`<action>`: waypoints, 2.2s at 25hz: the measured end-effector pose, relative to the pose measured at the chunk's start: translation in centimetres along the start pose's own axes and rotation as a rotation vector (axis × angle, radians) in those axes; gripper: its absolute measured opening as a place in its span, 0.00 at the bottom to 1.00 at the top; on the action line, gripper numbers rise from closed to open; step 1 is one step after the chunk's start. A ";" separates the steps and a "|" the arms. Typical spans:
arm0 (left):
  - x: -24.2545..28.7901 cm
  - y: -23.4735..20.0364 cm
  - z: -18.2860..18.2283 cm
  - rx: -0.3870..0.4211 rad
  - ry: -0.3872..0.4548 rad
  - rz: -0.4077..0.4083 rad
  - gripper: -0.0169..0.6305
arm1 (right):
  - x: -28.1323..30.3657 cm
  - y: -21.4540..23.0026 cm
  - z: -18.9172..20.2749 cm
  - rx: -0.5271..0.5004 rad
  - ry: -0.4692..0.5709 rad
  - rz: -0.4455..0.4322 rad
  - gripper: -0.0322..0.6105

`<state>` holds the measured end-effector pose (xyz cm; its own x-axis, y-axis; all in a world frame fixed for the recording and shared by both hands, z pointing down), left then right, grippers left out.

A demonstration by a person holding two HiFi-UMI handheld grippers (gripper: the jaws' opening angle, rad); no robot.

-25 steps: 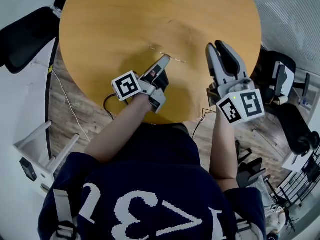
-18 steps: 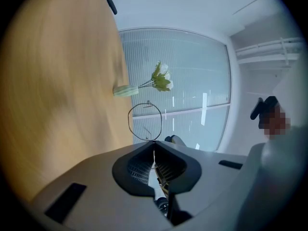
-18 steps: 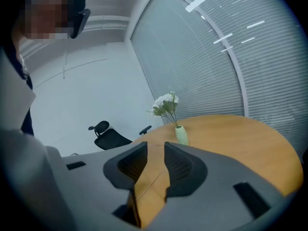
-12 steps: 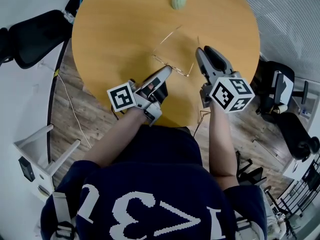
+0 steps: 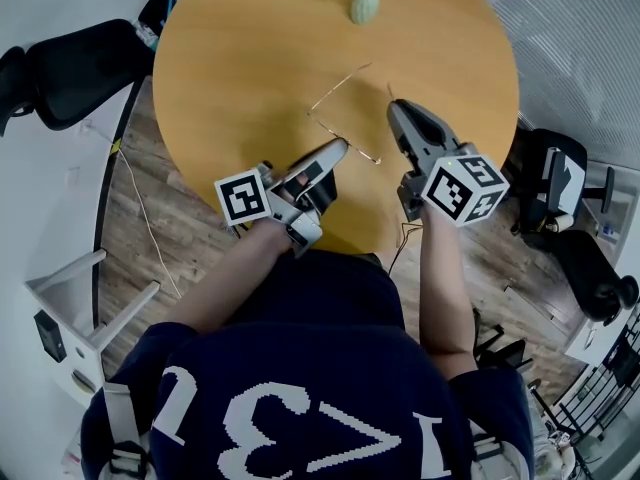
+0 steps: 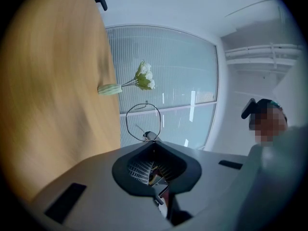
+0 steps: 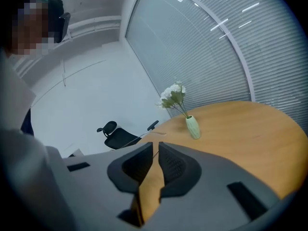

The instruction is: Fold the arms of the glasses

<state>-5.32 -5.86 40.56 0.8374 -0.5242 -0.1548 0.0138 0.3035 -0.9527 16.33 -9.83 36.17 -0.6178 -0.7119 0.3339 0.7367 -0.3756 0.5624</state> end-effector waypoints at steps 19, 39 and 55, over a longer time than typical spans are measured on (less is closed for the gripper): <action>-0.3 0.9 0.5 -0.022 -0.064 0.066 0.05 | 2.6 -3.7 1.8 0.191 -0.242 -0.474 0.13; -0.6 1.0 1.1 -0.023 -0.138 0.050 0.05 | 4.3 -2.2 -4.7 -1.072 -0.457 -0.107 0.31; -1.2 0.6 -0.6 -0.017 -0.076 0.027 0.05 | 0.6 -5.5 -1.2 -1.225 -0.565 -0.204 0.12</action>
<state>-6.62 -5.51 39.98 0.8764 -0.4541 -0.1605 -0.0178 0.3025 -0.9530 12.25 -8.87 32.36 -0.5532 -0.3542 0.7540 0.2068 -0.9352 -0.2876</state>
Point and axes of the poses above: the fingertips, and each gripper's own axes: x forward along the fingers, y to its right, z out of its underside, the point moved 9 cm from there along -x, backward along the fingers, and after that the axes turned 6 degrees about x, right-handed, at the moved point
